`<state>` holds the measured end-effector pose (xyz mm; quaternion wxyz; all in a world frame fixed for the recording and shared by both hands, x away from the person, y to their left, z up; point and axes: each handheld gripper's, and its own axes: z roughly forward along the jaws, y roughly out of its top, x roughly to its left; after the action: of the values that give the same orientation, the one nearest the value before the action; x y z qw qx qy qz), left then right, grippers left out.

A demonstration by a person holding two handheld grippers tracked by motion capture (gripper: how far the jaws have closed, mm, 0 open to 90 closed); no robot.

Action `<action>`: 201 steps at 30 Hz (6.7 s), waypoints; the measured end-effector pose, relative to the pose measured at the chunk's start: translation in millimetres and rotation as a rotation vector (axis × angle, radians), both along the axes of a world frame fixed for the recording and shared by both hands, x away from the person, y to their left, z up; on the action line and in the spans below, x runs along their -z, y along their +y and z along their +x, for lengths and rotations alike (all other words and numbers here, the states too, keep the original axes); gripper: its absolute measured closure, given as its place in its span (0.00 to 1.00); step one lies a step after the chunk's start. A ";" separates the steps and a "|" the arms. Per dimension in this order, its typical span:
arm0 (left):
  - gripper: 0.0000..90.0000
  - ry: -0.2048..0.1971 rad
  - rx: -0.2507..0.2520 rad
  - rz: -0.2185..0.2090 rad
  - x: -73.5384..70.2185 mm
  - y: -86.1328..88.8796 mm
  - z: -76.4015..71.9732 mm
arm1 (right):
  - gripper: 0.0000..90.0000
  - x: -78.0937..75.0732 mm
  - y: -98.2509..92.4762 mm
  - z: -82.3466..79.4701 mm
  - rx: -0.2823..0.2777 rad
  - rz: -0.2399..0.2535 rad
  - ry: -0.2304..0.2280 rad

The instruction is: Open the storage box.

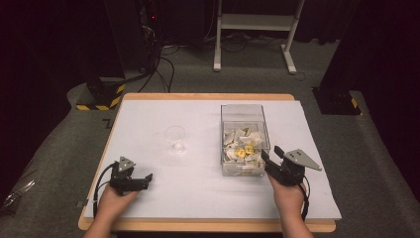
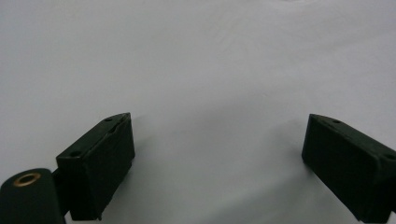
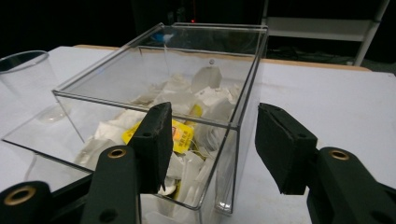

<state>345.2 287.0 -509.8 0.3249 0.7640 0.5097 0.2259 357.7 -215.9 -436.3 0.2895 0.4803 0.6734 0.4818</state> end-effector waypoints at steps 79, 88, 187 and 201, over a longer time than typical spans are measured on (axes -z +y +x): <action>0.11 -0.001 0.000 0.001 0.0 -0.1 -0.2 | 0.83 17.2 1.5 0.0 0.001 0.015 0.001; 0.11 -0.001 0.000 0.000 0.0 -0.1 -0.2 | 0.83 17.5 -0.6 -7.3 -0.011 0.013 0.002; 0.11 -0.001 0.000 0.001 0.0 -0.1 -0.2 | 0.67 -2.3 -11.7 -49.5 -0.065 -0.016 -0.027; 0.11 -0.001 -0.005 -0.002 0.0 -0.4 -0.4 | 0.66 7.3 -37.1 -25.7 0.033 -0.034 0.004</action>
<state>344.8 286.6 -509.8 0.3252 0.7624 0.5116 0.2264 332.0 -253.0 -443.5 0.3043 0.4874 0.6740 0.4643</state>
